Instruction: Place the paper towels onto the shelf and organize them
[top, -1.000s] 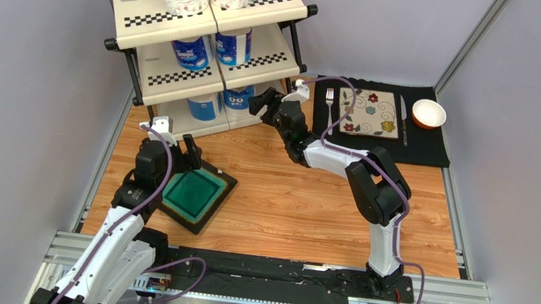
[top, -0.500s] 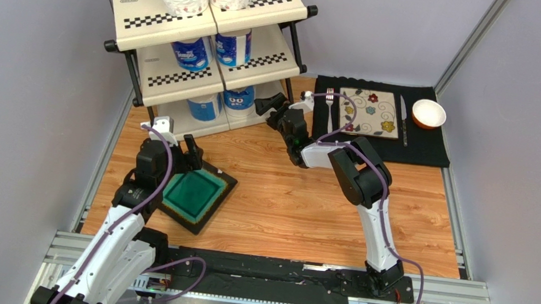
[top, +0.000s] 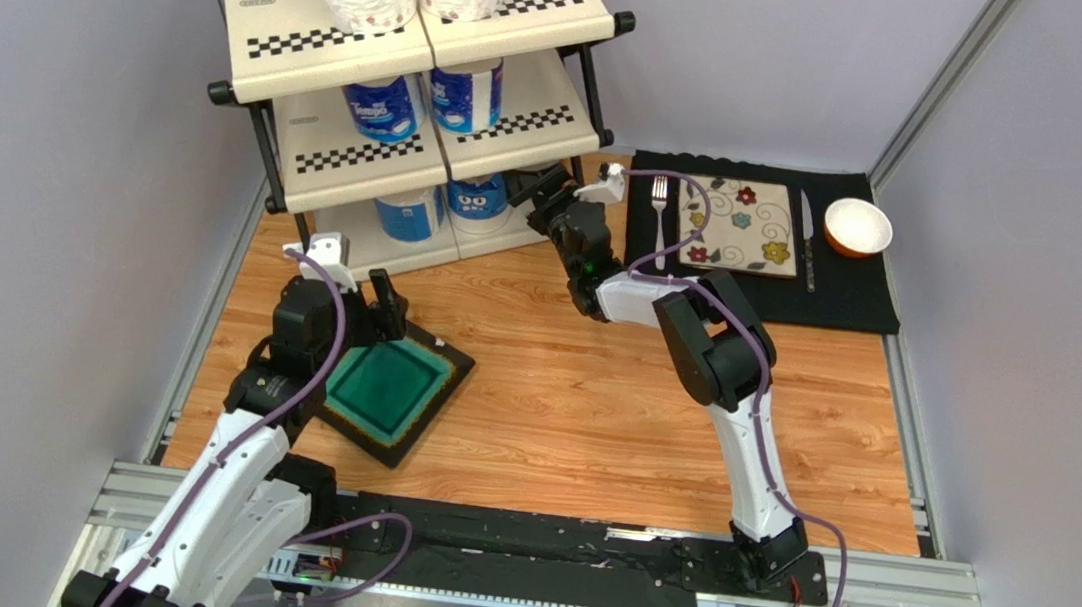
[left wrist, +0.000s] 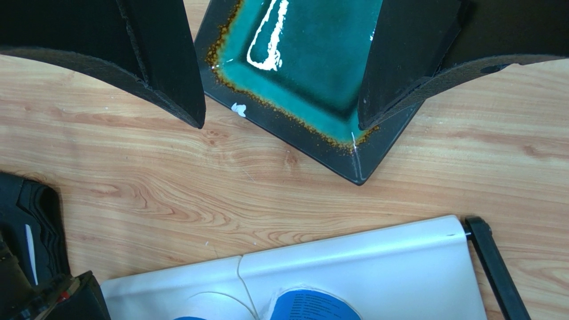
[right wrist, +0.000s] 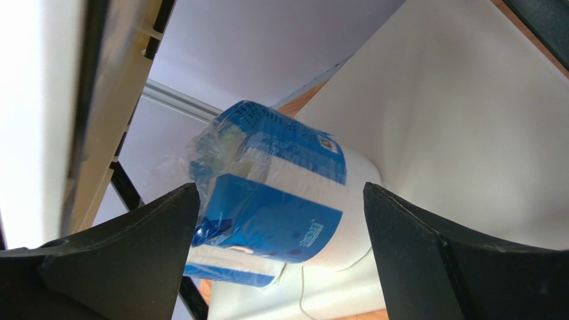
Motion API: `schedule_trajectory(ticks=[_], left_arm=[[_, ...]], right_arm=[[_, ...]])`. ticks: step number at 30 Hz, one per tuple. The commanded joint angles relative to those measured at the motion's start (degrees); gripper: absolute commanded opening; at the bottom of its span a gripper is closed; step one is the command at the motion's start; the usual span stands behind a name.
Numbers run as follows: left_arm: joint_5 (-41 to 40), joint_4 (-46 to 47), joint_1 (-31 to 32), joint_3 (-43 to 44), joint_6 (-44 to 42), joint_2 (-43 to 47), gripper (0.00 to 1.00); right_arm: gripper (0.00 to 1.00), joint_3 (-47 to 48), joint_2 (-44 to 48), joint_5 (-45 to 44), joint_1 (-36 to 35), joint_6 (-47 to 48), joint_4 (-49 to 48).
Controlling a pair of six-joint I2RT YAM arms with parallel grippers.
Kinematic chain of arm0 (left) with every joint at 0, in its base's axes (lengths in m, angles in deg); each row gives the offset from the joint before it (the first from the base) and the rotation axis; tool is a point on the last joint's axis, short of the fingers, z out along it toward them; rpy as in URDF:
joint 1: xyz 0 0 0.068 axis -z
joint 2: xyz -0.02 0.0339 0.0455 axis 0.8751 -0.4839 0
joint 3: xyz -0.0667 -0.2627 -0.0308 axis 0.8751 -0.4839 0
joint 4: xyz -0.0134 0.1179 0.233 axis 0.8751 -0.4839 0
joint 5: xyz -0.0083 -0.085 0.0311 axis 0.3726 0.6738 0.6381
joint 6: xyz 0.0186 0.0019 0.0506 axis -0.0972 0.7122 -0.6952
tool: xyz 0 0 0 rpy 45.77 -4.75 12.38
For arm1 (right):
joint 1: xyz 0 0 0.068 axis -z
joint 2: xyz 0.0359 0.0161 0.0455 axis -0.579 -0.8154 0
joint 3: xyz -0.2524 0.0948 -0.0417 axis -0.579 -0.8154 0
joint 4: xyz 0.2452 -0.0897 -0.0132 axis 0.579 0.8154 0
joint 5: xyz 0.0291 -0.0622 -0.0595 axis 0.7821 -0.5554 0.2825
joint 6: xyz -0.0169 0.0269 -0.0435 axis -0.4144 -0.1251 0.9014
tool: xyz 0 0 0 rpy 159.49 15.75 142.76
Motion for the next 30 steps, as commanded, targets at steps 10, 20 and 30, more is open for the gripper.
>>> schedule_trajectory(ticks=[10, 20, 30], left_arm=[[0.16, 0.32, 0.05, 1.37, -0.57, -0.12, 0.92], [0.16, 0.4, 0.05, 0.66, -0.13, 0.05, 0.92], [0.07, 0.4, 0.05, 0.4, 0.04, -0.12, 0.92]], right_arm=[[0.99, 8.03, -6.13, 3.19, 0.74, -1.18, -2.45], [0.99, 9.53, -7.45, 6.36, 0.66, -1.97, -2.98], [0.99, 9.53, -8.24, 8.73, 0.57, -2.85, -4.38]])
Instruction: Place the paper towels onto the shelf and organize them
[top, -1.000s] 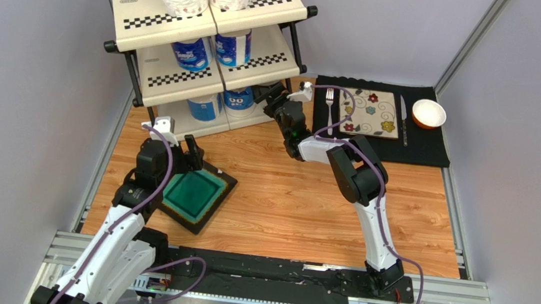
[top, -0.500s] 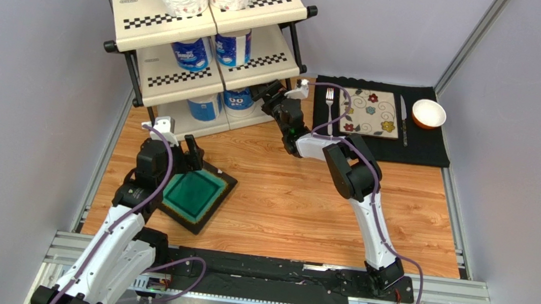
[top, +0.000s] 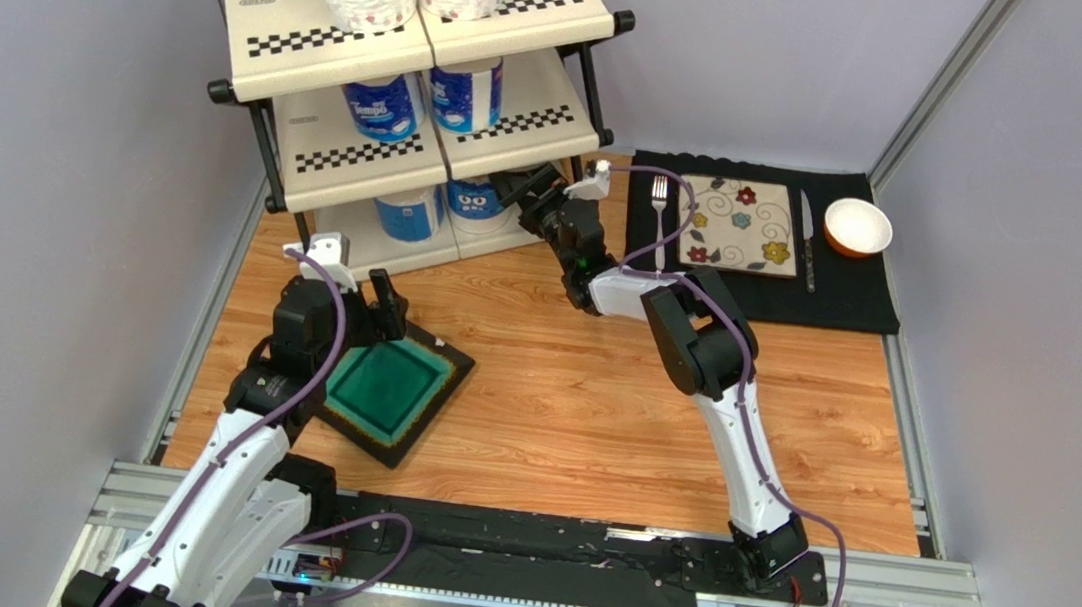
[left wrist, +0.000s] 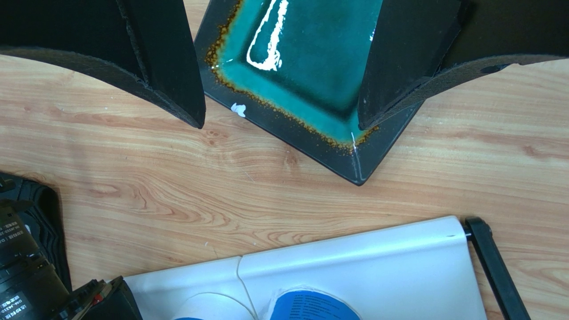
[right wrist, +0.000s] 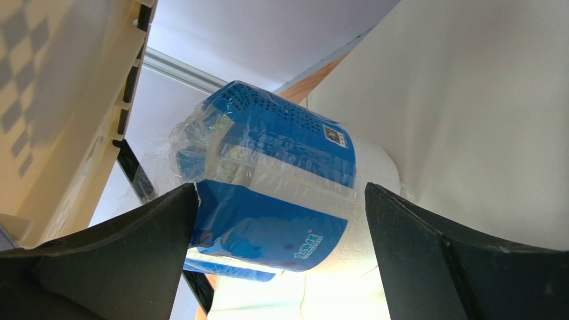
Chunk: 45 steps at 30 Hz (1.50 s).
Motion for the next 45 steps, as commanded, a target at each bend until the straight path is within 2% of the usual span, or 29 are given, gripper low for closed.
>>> schedule_trajectory(ticks=[1, 15, 29, 38, 45], left_arm=[[0.13, 0.49, 0.05, 0.31, 0.04, -0.01, 0.92], [0.13, 0.23, 0.05, 0.05, 0.04, 0.34, 0.92], [0.22, 0.23, 0.05, 0.05, 0.48, 0.42, 0.92], [-0.04, 0.67, 0.05, -0.48, 0.92, 0.51, 0.92], [0.57, 0.49, 0.05, -0.39, 1.36, 1.13, 0.92]], right_arm=[[0.99, 1.59, -0.83, 1.5, -0.06, -0.9, -4.38], [0.99, 1.68, -2.68, 3.78, -0.15, -3.54, -8.96], [0.99, 3.0, -2.95, 7.21, -0.42, -2.49, -8.43], [0.99, -3.85, 2.41, 2.82, 0.37, -0.2, -9.75], [0.99, -11.76, 7.42, 1.06, 0.64, -0.29, -14.57]])
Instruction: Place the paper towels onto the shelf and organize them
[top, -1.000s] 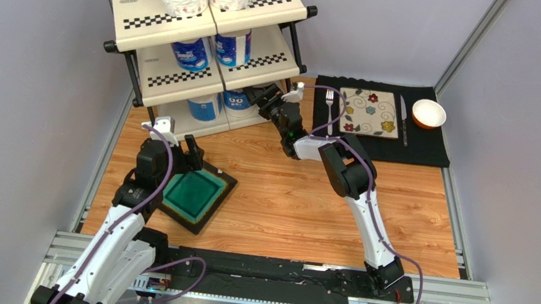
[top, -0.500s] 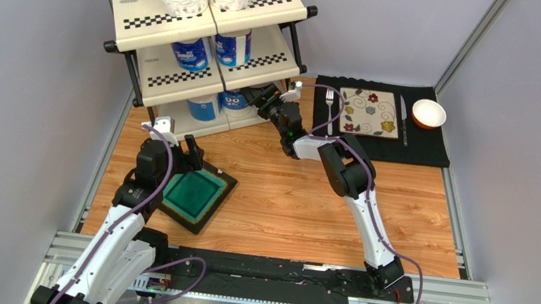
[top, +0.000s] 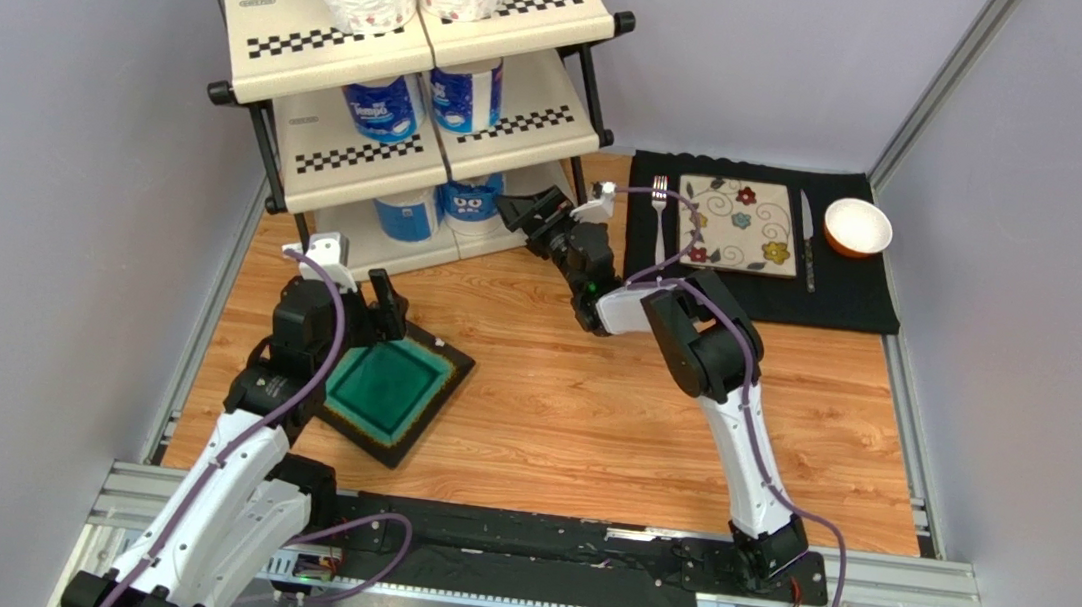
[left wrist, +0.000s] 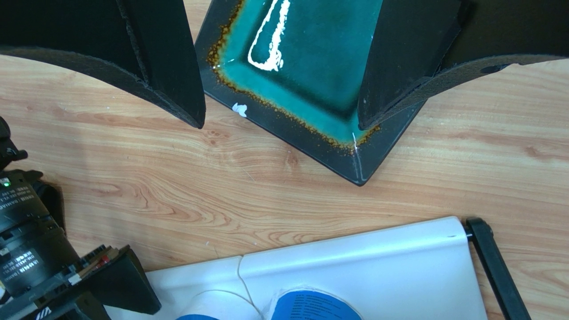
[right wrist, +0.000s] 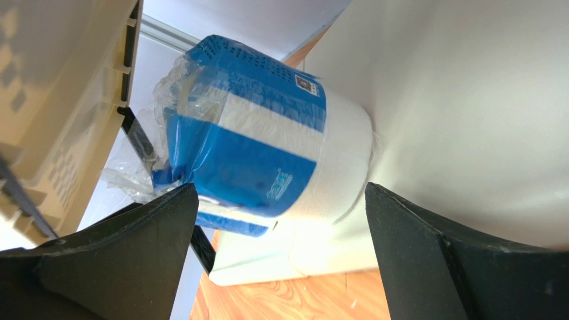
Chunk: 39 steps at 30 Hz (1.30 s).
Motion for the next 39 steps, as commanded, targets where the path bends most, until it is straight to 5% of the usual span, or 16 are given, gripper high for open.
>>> schedule_trajectory(ticks=[1, 13, 19, 32, 39], left_arm=[[0.55, 0.49, 0.05, -0.37, 0.88, 1.5, 0.92], [0.2, -2.23, 0.05, 0.51, 2.28, 3.52, 0.93], [-1.99, -7.15, 0.05, 2.53, 2.81, 2.65, 0.93], [-7.26, -12.16, 0.05, 3.67, 1.85, 3.7, 0.95], [-8.67, -12.87, 0.05, 1.22, 2.81, 7.55, 0.95]], right_arm=[[0.99, -4.76, 6.99, -2.74, 0.33, 1.55, -7.21], [0.99, -23.13, 20.16, -0.64, 0.59, 2.33, -12.15], [0.99, -37.37, 35.62, 2.79, 0.51, 5.23, -6.53], [0.99, -47.67, 80.36, -10.55, 0.16, 18.5, 53.54], [0.99, -51.8, 100.4, -14.96, -0.11, 19.74, 68.17]])
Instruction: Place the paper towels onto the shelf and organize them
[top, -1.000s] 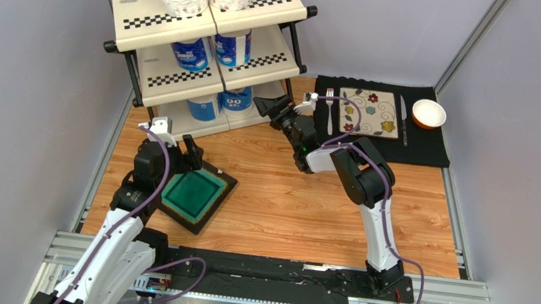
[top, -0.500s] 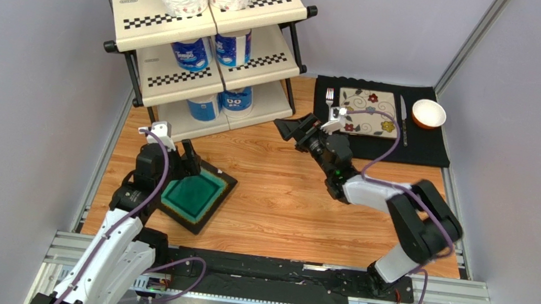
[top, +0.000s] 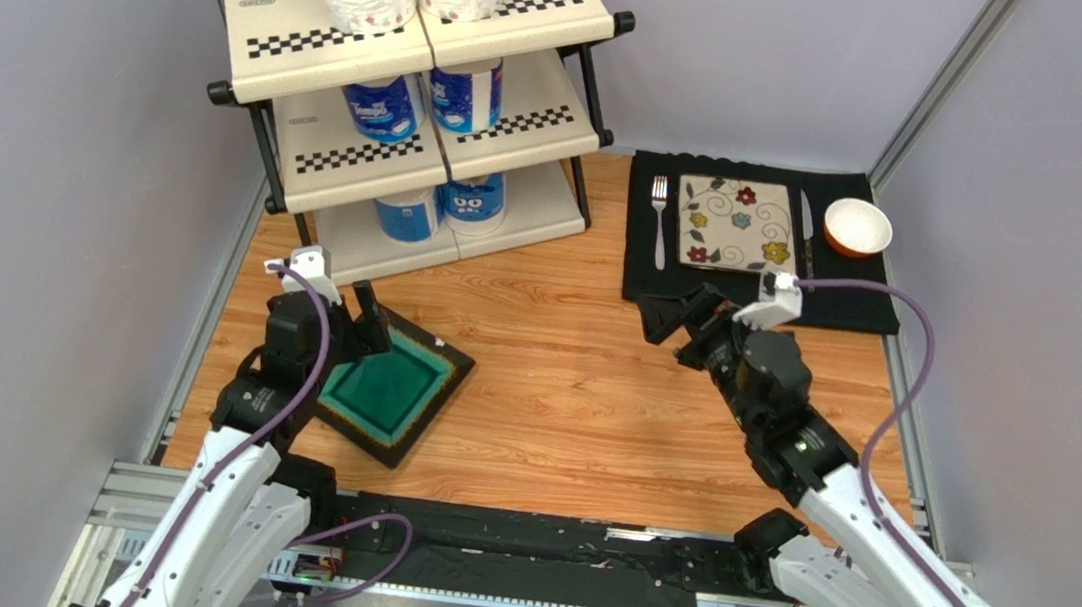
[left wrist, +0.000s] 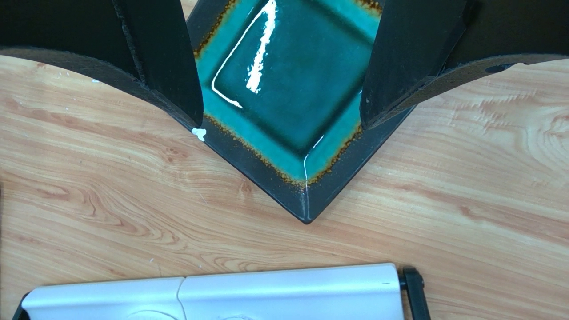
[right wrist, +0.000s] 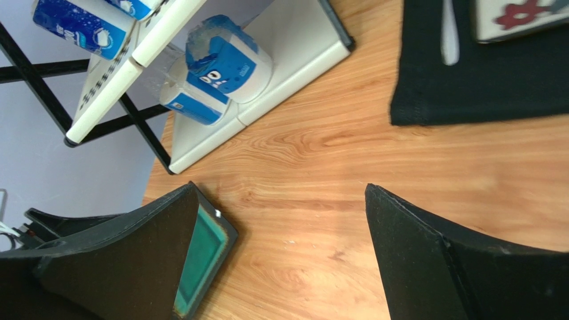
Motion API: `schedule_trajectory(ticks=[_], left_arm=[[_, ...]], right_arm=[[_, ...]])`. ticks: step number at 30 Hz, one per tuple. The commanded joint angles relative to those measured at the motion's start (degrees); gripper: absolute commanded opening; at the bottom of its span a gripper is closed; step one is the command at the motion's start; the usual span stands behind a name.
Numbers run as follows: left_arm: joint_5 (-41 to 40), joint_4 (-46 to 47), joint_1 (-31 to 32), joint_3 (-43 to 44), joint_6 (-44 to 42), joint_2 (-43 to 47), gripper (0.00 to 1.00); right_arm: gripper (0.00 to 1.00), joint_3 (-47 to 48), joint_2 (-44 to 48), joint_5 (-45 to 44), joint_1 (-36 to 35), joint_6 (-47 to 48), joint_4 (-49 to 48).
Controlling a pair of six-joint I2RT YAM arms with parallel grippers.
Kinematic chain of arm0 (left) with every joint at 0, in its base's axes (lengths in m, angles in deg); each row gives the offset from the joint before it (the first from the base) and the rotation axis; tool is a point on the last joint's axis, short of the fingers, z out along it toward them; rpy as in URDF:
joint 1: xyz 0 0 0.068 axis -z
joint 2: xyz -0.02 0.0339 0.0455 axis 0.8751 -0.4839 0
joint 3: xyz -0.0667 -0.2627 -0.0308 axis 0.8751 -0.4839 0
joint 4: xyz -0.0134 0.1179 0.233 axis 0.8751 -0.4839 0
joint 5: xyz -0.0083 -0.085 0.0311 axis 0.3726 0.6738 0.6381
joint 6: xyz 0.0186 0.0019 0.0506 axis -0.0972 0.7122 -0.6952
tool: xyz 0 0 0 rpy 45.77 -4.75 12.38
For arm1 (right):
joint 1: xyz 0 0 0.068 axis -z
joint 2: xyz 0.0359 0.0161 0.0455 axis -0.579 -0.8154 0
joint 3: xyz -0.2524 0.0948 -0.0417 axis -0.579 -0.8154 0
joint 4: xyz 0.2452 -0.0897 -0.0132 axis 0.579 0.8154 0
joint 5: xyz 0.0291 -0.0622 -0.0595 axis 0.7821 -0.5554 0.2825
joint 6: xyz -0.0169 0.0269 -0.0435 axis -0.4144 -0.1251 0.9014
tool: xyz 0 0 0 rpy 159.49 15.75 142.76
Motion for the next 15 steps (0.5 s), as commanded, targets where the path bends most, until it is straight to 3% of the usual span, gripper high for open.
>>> schedule_trajectory(ticks=[1, 9, 15], left_arm=[[-1.49, 0.0, 0.05, -1.12, 0.98, 3.48, 0.95], [0.01, -1.4, 0.05, -4.55, 3.26, 9.19, 0.95], [-0.17, -1.75, 0.05, -6.14, 3.7, 12.62, 0.95]], right_arm=[[0.99, -2.58, 9.99, -5.19, -0.5, 2.41, 14.46], [0.99, -5.65, 24.58, -6.34, -0.5, 3.11, 24.57], [0.99, -6.45, 26.36, -6.69, -0.41, 4.07, 24.76]])
